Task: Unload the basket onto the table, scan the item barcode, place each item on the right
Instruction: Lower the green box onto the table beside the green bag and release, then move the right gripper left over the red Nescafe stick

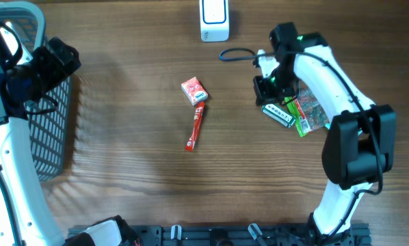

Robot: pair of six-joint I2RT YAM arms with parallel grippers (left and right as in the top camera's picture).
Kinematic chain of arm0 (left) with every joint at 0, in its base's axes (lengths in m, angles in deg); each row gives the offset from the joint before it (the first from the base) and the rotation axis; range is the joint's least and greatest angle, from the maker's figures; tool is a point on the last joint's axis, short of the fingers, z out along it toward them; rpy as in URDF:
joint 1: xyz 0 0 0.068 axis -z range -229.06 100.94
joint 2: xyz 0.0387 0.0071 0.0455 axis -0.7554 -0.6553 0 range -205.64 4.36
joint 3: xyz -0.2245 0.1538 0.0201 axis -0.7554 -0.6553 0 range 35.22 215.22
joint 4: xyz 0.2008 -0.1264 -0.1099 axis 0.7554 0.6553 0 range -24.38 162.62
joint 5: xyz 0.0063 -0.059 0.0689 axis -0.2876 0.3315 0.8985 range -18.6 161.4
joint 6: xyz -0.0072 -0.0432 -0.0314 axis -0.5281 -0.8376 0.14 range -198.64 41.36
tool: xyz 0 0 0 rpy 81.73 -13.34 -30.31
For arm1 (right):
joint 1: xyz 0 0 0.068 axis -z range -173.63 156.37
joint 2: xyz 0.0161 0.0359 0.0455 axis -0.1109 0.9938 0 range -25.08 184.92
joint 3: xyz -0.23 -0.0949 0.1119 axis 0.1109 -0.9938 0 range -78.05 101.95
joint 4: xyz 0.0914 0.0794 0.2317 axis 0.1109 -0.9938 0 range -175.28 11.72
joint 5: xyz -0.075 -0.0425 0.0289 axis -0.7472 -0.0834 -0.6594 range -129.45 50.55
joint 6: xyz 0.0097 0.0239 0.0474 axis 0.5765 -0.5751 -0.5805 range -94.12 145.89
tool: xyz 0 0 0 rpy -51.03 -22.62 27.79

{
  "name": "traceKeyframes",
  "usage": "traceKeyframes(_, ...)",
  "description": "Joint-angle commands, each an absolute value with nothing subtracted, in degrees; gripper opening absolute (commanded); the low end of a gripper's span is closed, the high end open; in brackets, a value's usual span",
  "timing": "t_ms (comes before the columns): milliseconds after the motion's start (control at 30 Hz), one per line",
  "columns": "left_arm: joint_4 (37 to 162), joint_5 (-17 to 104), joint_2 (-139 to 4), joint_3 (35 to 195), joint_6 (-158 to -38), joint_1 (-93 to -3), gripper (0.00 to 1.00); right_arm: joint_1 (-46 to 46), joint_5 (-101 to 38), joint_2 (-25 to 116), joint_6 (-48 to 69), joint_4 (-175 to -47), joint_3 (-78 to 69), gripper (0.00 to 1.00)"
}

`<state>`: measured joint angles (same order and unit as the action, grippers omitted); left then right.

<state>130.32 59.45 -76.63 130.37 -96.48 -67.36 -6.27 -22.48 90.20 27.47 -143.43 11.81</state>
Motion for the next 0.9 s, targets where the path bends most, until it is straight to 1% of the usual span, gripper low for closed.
traceKeyframes(0,130.21,58.8,-76.58,130.85,-95.54,-67.17,1.0,-6.6,-26.79,89.46,27.01,-136.93,5.1,0.05)
traceKeyframes(133,130.21,58.8,-76.58,130.85,-95.54,-67.17,1.0,-6.3,-42.26,89.5,19.29,-131.84,0.86,0.05)
traceKeyframes(200,130.21,58.8,-76.58,130.85,-95.54,-67.17,1.0,-6.1,-50.04,89.5,16.21,-131.54,0.6,0.04)
traceKeyframes(267,130.21,58.8,-76.58,130.85,-95.54,-67.17,1.0,-5.82,-54.83,89.41,13.63,-131.82,0.86,0.04)
traceKeyframes(367,130.21,58.8,-76.58,130.85,-95.54,-67.17,1.0,-5.68,-52.62,89.06,13.9,-134.55,2.94,0.06)
traceKeyframes(467,130.21,58.8,-76.58,130.85,-95.54,-67.17,1.0,-6.73,-42.55,88.28,16.69,-137.74,6.81,0.14)
traceKeyframes(500,130.21,58.8,-76.58,130.85,-95.54,-67.17,1.0,-7.41,-37.94,87.82,18.68,-138.49,8.14,0.19)
traceKeyframes(533,130.21,58.8,-76.58,130.85,-95.54,-67.17,1.0,-8.57,-32.67,86.99,19.78,-139.21,9.34,0.23)
traceKeyframes(600,130.21,58.8,-76.58,130.85,-95.54,-67.17,1.0,-10.93,-26.94,85.46,19.69,-139.08,9.93,0.3)
traceKeyframes(667,130.21,58.8,-76.58,130.85,-95.54,-67.17,1.0,-14.25,-24.19,84.04,17.39,-138.46,9.91,0.5)
traceKeyframes(733,130.21,58.8,-76.58,130.85,-95.54,-67.17,1.0,-17.64,-23.84,83.69,12.74,-137.13,9.91,0.59)
traceKeyframes(767,130.21,58.8,-76.58,130.85,-95.54,-67.17,1.0,-19.48,-23.88,83.73,9.55,-135.86,9.82,0.67)
traceKeyframes(800,130.21,58.8,-76.58,130.85,-95.54,-67.17,1.0,-21.22,-23.9,83.88,5.92,-133.98,9.41,0.89)
traceKeyframes(833,130.21,58.8,-76.58,130.85,-95.54,-67.17,1.0,-23.32,-23.93,83.99,1.35,-130.99,8.55,1.0)
traceKeyframes(867,130.21,58.8,-76.58,130.85,-95.54,-67.17,1.0,-24.94,-23.9,84.1,-2.39,-128.58,7.68,1.0)
